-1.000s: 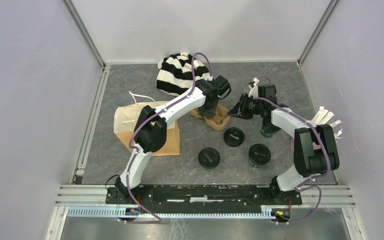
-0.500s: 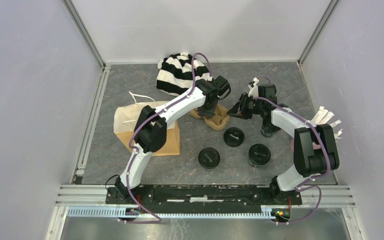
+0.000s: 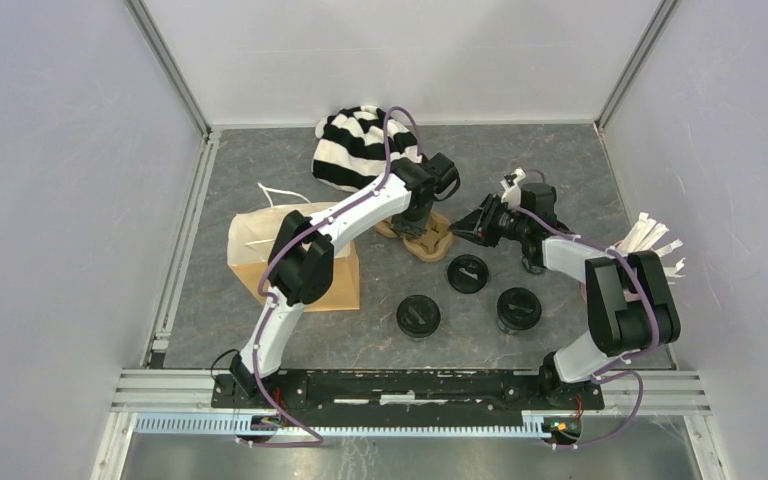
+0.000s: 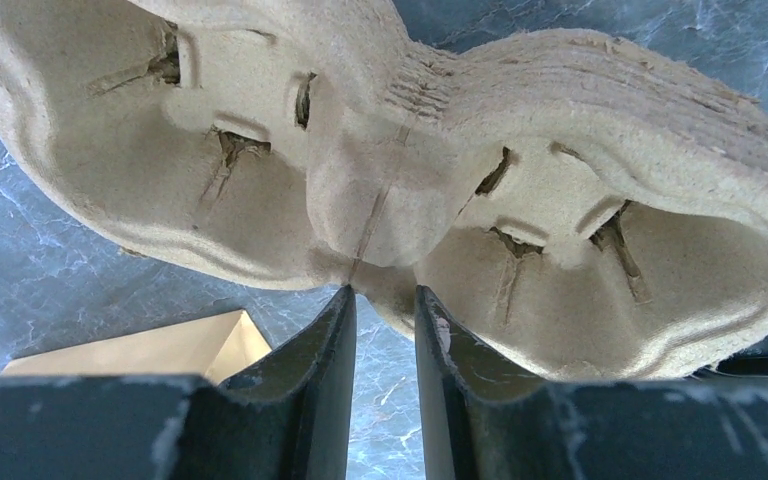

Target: Pack the takeout coffee

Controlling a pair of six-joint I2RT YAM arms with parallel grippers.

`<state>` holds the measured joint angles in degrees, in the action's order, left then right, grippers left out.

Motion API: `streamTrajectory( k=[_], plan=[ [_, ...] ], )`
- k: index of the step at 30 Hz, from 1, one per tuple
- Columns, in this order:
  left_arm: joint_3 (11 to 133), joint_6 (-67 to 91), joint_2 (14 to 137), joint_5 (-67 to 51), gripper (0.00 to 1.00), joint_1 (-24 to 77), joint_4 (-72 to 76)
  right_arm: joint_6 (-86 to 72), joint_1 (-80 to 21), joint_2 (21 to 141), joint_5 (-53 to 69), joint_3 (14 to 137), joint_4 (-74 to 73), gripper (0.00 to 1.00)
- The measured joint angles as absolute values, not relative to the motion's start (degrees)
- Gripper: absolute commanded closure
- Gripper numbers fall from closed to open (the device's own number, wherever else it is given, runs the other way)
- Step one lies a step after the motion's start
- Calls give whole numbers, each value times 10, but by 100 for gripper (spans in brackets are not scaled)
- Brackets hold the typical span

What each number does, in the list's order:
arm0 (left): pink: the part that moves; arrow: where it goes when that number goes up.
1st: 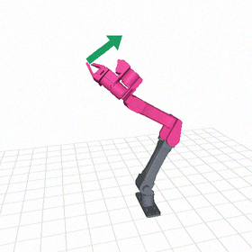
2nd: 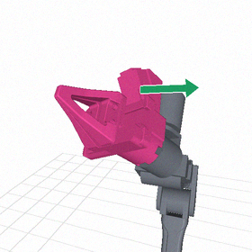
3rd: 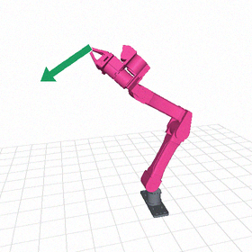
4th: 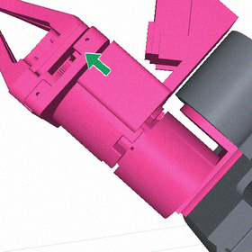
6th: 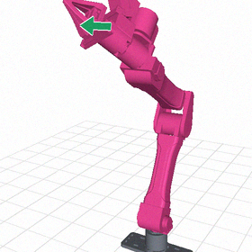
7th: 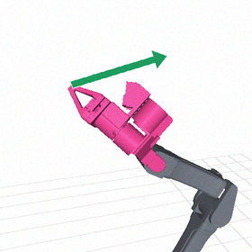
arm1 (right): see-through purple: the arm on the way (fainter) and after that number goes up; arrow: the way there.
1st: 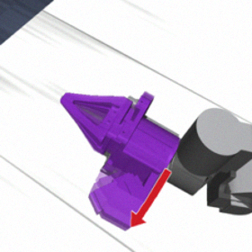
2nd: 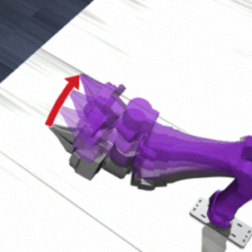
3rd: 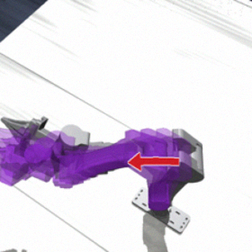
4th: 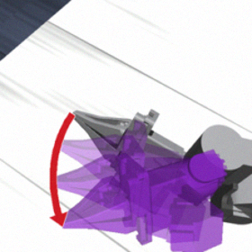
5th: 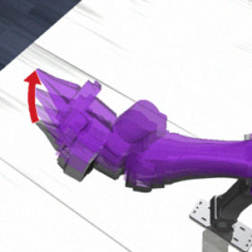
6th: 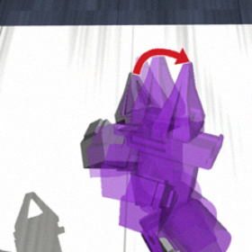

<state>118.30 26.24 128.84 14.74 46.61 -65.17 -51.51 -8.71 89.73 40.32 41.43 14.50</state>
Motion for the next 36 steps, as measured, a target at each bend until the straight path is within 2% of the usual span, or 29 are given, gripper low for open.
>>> streamTrajectory(
  k=[11,23,25,28,32,36],
  plan=[
    [1218,261,1309,113,65,483,-644,-644,-109,895,439,375,267,68],
    [1226,261,1309,100,63,490,-635,-591,-116,896,435,381,225,68],
    [1226,261,1309,98,63,490,-632,-591,-116,897,432,381,225,71],
    [1226,261,1309,92,64,489,-627,-590,-116,897,420,381,225,88],
    [1226,261,1309,90,65,487,-620,-579,-119,898,392,385,212,100],
    [1223,261,1303,102,61,487,-616,-553,-124,898,370,410,176,100]
  ],
)
